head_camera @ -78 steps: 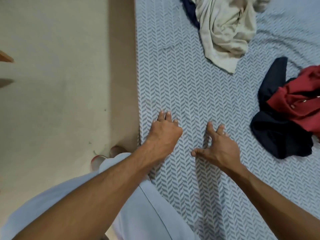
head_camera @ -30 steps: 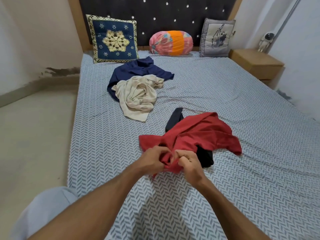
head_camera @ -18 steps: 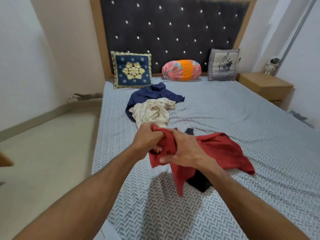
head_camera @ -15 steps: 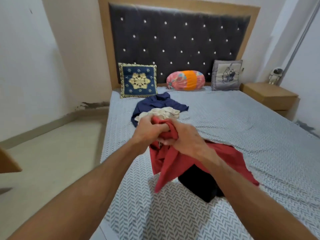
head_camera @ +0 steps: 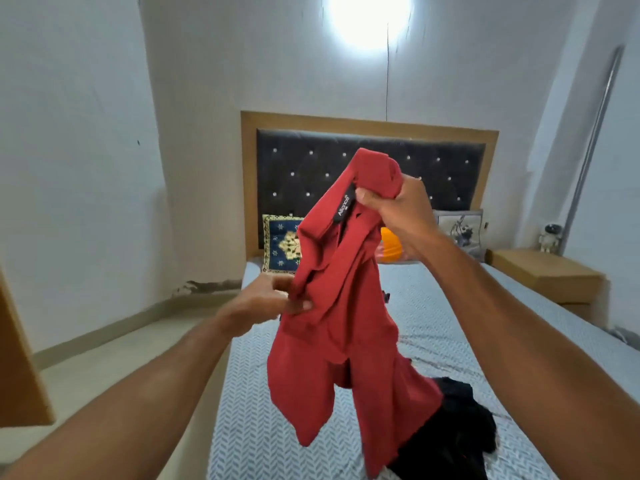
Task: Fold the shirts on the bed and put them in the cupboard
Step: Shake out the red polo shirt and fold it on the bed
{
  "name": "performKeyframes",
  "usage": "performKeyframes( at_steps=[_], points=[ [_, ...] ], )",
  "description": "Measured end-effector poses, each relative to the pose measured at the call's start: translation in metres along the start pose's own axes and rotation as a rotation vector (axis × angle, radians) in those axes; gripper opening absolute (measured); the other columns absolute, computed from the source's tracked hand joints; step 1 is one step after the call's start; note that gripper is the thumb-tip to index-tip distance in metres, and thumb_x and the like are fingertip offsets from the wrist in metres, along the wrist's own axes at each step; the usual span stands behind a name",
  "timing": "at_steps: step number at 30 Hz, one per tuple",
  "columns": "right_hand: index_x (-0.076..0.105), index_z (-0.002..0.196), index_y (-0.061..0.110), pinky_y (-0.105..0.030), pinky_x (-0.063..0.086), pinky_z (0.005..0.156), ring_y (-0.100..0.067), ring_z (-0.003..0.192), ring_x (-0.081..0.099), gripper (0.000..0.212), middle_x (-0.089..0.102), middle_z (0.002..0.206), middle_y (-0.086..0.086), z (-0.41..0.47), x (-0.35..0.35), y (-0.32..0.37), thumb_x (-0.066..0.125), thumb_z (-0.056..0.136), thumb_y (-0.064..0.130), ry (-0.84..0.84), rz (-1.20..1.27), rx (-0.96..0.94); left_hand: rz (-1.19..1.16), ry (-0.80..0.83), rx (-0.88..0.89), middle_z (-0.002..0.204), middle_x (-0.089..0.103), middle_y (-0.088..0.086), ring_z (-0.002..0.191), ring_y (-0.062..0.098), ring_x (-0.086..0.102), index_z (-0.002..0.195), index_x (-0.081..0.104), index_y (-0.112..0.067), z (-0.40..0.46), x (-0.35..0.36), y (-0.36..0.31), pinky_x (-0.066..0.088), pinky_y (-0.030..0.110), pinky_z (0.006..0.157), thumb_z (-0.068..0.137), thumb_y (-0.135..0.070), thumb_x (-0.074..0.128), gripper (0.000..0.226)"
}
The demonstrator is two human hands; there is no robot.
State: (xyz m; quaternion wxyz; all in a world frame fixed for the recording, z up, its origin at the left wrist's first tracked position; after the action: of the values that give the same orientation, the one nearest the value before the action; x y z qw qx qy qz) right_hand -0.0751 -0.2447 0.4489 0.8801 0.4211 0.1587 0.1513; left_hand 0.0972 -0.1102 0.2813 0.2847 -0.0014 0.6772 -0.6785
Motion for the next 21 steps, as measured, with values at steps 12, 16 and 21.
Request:
performKeyframes(
  at_steps=[12, 16, 21],
  points=[
    [0.072, 0.111, 0.015, -0.046, 0.057, 0.089, -0.024, 0.090, 0.065, 0.021, 0.071, 0.106, -0.012, -0.009, -0.044, -0.037, 0.055, 0.102, 0.005, 0.082, 0.082, 0.354, -0.093, -0.576, 0.065, 0.063, 0.052, 0.005, 0.056, 0.019, 0.043, 0.076, 0.063, -0.015, -0.020, -0.121, -0.086, 0.031, 0.027, 0.049, 0.093, 0.003, 0.050, 0.028],
    [0.071, 0.112, 0.009, -0.028, 0.060, 0.065, -0.011, 0.063, 0.068, 0.018, 0.072, 0.089, -0.007, -0.015, -0.043, -0.050, 0.054, 0.104, 0.008, 0.069, 0.190, 0.396, 0.245, -0.298, 0.080, 0.086, 0.073, -0.001, 0.081, 0.014, 0.065, 0.090, 0.076, -0.022, -0.024, -0.107, -0.108, 0.050, 0.030, 0.068, 0.082, -0.022, 0.081, 0.009],
    [0.074, 0.102, 0.009, -0.022, 0.057, 0.067, -0.011, 0.071, 0.065, 0.020, 0.071, 0.087, -0.004, -0.012, -0.053, -0.053, 0.059, 0.103, 0.023, 0.047, 0.116, 0.314, 0.326, -0.380, 0.060, 0.087, 0.079, -0.004, 0.095, 0.020, 0.071, 0.078, 0.082, -0.035, -0.029, -0.126, -0.103, 0.053, 0.042, 0.096, 0.085, -0.029, 0.079, 0.010]
  ],
)
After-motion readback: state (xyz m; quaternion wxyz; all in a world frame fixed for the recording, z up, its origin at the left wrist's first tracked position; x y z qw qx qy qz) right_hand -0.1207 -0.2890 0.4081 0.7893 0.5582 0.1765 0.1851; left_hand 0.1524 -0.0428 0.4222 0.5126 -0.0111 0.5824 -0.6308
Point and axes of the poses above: each hand's wrist, its own z-axis towards the middle knuckle, its own x-axis out of the palm, y = z × x, the point moved 10 cm from there along z, towards the middle knuckle
